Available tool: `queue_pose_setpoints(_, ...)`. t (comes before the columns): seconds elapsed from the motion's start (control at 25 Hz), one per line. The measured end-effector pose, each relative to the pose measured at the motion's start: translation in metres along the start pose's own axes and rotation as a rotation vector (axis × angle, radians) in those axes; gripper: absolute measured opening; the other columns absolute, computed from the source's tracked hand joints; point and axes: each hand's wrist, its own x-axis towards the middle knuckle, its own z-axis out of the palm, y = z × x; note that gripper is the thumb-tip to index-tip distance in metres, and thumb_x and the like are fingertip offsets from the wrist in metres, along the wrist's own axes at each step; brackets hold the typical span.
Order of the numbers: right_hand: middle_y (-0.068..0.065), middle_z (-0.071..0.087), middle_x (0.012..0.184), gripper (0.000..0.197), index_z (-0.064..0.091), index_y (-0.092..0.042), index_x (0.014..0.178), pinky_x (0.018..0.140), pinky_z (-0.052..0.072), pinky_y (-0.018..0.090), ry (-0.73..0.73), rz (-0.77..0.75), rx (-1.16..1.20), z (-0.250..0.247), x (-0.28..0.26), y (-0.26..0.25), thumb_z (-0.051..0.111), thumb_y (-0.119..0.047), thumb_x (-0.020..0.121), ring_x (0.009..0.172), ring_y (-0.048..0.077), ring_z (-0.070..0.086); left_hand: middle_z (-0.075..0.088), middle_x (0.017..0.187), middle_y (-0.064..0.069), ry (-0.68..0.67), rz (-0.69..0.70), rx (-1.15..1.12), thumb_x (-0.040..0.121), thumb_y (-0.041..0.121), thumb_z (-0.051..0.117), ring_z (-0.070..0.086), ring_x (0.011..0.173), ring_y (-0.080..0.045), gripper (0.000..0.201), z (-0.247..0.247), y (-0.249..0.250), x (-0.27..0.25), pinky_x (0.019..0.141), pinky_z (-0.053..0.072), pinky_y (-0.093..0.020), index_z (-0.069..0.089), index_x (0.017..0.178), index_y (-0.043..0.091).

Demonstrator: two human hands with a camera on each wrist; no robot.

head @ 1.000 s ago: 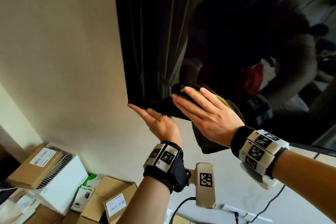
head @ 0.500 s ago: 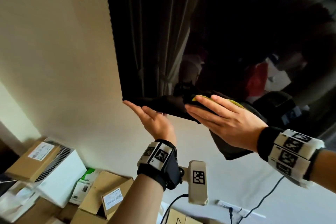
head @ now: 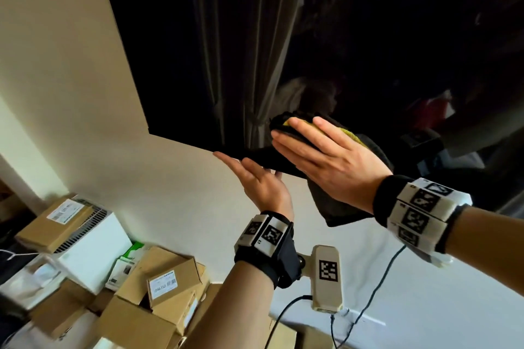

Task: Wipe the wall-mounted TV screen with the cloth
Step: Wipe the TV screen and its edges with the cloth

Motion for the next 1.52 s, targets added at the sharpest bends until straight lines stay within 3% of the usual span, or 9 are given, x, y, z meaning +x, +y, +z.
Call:
queue_pose_setpoints(0.16,0.009,-0.002,0.164,0.066,0.000,-0.007,0.157,0.124,0.002,0.044,0.012,-0.029,-0.007,0.006,-0.011,0.003,0.030,-0.031,0.103,0.150,0.031,0.001,0.031,0.155,0.017,-0.043,0.021,0.009,0.109,0.034,0.022,0.049,0.136,-0.022,0.053,0.016,-0.017,-0.034,0.079,0.055,-0.021,-0.001,0.149,0.060)
queue_pose_setpoints(0.4,0.005,0.002,0.164,0.078,0.003,-0.003,0.156,0.123,0.008,0.042,0.040,-0.042,0.000,0.002,-0.042,0.018,0.031,-0.052,0.103,0.150,0.029,0.009,0.022,0.164,0.007,-0.062,0.025,0.082,0.107,0.040,0.023,0.047,0.138,-0.025,0.052,0.025,-0.032,-0.056,0.082,0.055,-0.024,-0.003,0.146,0.063)
queue_pose_setpoints(0.6,0.006,0.007,0.164,0.076,0.011,-0.007,0.156,0.122,0.007,0.047,-0.001,-0.133,0.007,0.002,-0.068,0.039,0.038,-0.051,0.101,0.150,0.031,0.006,0.020,0.164,0.008,-0.106,-0.010,0.006,0.106,0.042,0.023,0.047,0.137,-0.027,0.053,0.024,-0.029,-0.061,0.084,0.056,-0.025,-0.006,0.146,0.062)
queue_pose_setpoints(0.76,0.006,0.008,0.164,0.072,0.011,-0.010,0.157,0.122,0.010,0.046,-0.034,-0.097,-0.098,0.003,-0.067,0.028,0.027,-0.054,0.102,0.150,0.029,0.010,0.021,0.163,0.010,-0.115,-0.061,0.001,0.107,0.038,0.021,0.049,0.135,-0.026,0.053,0.030,-0.023,-0.069,0.084,0.055,-0.025,-0.007,0.144,0.065)
queue_pose_setpoints(0.96,0.005,0.006,0.164,0.075,0.008,-0.014,0.158,0.122,0.008,0.045,-0.072,-0.011,-0.108,-0.003,-0.101,0.039,0.035,-0.054,0.101,0.149,0.030,0.005,0.016,0.164,0.005,-0.077,-0.083,-0.003,0.106,0.045,0.020,0.050,0.134,-0.031,0.052,0.032,-0.031,-0.072,0.077,0.057,-0.019,-0.008,0.144,0.066)
queue_pose_setpoints(1.12,0.004,0.003,0.164,0.071,0.005,-0.014,0.158,0.122,0.006,0.045,-0.102,0.004,-0.134,0.001,-0.103,0.029,0.029,-0.052,0.103,0.149,0.030,0.002,0.014,0.165,0.006,-0.042,-0.087,-0.017,0.106,0.045,0.019,0.051,0.132,-0.027,0.051,0.041,-0.030,-0.080,0.070,0.056,-0.014,-0.007,0.144,0.065)
queue_pose_setpoints(1.28,0.003,0.008,0.164,0.066,0.013,-0.016,0.158,0.123,0.005,0.044,-0.101,0.015,-0.113,-0.002,-0.160,0.054,0.032,-0.051,0.105,0.149,0.030,0.008,0.006,0.165,0.012,-0.040,-0.057,-0.012,0.107,0.038,0.019,0.049,0.133,-0.019,0.053,0.048,-0.041,-0.091,0.071,0.053,-0.013,-0.008,0.147,0.061)
queue_pose_setpoints(1.36,0.003,0.009,0.164,0.066,0.013,-0.016,0.158,0.123,0.006,0.044,-0.084,0.032,-0.134,0.005,-0.159,0.046,0.033,-0.050,0.105,0.149,0.030,0.007,0.008,0.162,0.016,-0.052,-0.037,0.019,0.107,0.038,0.020,0.055,0.126,-0.007,0.053,0.055,-0.047,-0.103,0.081,0.055,-0.023,-0.008,0.146,0.062)
queue_pose_setpoints(1.52,0.002,0.011,0.164,0.065,0.012,-0.016,0.158,0.121,0.015,0.045,-0.058,0.015,-0.102,0.005,-0.170,0.053,0.032,-0.050,0.105,0.149,0.029,0.010,0.005,0.166,0.010,-0.009,-0.081,0.050,0.105,0.044,0.022,0.037,0.144,-0.024,0.052,0.073,-0.059,-0.132,0.106,0.045,-0.048,-0.005,0.141,0.070)
